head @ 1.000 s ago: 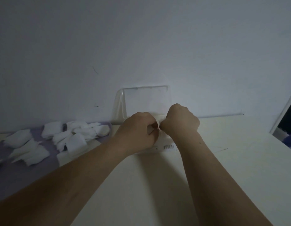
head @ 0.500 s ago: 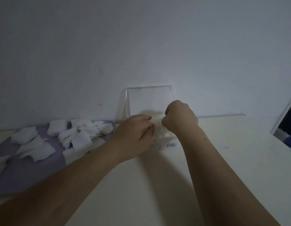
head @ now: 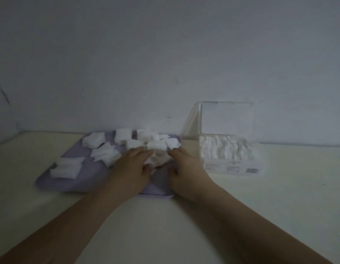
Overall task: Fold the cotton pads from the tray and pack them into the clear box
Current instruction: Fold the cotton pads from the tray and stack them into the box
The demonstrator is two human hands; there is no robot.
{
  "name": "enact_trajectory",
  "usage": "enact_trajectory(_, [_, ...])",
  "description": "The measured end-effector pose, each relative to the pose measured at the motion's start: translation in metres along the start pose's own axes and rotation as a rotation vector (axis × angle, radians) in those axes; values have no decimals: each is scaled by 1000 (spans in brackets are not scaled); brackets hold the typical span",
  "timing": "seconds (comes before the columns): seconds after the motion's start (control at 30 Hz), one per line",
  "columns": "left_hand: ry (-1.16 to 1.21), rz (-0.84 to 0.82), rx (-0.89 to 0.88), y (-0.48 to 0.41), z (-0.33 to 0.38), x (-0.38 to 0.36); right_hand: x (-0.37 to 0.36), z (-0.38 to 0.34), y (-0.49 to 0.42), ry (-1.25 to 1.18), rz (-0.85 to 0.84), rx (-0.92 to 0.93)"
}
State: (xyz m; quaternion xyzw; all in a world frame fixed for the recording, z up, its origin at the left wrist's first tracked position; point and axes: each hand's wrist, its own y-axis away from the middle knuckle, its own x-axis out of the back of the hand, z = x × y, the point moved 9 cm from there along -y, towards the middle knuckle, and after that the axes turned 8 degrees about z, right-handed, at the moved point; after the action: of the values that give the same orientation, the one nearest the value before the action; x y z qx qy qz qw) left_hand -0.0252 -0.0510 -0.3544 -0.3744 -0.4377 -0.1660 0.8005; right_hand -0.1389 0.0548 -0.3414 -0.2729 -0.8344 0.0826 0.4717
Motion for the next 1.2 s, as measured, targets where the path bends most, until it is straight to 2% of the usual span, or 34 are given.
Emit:
enact_trajectory(0.17, [132,43,-62,1,-13,8,4,14,-3,2,82,-5])
enact_trajectory(0.33, [207,108,30,0,-24,14,-12,-10,-7,-9,15,108])
enact_trajectory(0.43, [212,128,115,2,-32,16,-24,-14,-15,115,-42,120])
enact_trajectory(0.57, [195,21,191,5,-38,13,-21,-9,-29,129,7,56])
enact_trajectory(0.7, [311,-43,223,6,-38,10,-21,-8,-38,187,34,7])
enact_trajectory(0.87, [602,-64,359,6,-52,6,-29,-2,-54,329,-153,-24])
enact_trajectory(0.97, [730,28,384,4,-54,15,-36,-2,-54,346,-280,-28])
enact_trajectory(1.1, [783,173,361,5,-55,28,-34,-9,-52,324,-355,-27])
enact_trajectory(1.2, [782,214,366,4,-59,30,-36,-6,-51,371,-449,-105])
